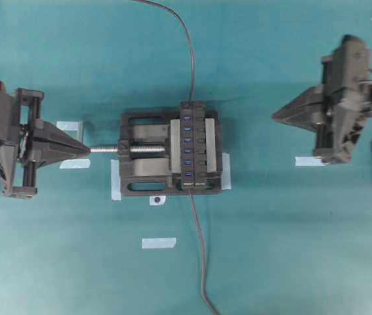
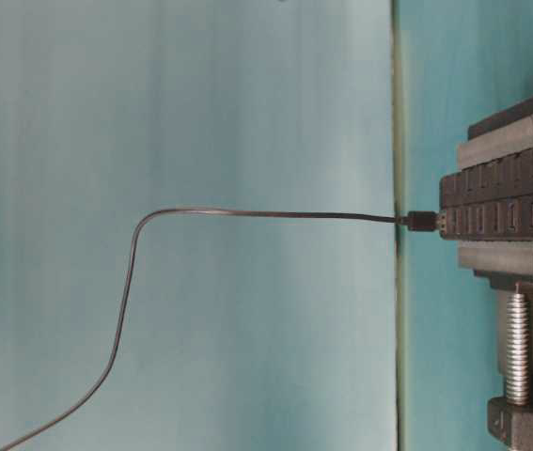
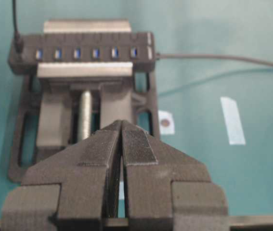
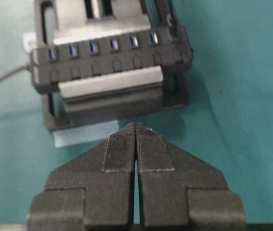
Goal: Insert the USB into the second port from the front of the fixed hub.
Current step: 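Move the right gripper over the hub toward the plugged USB plug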
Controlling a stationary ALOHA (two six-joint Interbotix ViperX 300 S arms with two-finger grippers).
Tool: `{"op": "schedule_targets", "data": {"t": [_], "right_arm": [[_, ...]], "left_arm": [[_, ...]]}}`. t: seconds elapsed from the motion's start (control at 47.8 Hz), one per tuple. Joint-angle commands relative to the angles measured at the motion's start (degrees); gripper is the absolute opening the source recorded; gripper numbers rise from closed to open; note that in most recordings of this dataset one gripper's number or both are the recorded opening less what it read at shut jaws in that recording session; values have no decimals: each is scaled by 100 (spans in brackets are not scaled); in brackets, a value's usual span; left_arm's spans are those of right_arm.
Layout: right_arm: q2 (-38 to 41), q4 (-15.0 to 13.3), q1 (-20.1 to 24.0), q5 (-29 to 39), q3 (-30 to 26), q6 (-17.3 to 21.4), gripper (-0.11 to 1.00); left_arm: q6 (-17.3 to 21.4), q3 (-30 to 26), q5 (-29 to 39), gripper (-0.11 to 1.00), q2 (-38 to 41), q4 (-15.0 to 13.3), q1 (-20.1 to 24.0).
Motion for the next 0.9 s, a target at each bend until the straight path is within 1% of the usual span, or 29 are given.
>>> {"op": "schedule_targets", "data": {"t": [0.0, 0.167, 0.335, 0.564, 0.878], "right_arm": [[264, -26, -26, 0, -290, -123, -2], [826, -44, -53, 264, -668, -281, -2], [1389, -44, -167, 633, -1169, -571, -2], [2039, -44, -343, 712, -1731, -993, -2], [2751, -44, -439, 914, -2259, -1204, -2]], "left_arm": [[0, -149, -26, 0, 35, 9, -9], [0, -149, -26, 0, 53, 9, -9], [0, -123, 18, 0, 62, 9, -9], [-9, -149, 158, 0, 44, 9, -9], [-9, -149, 264, 0, 62, 9, -9]]}}
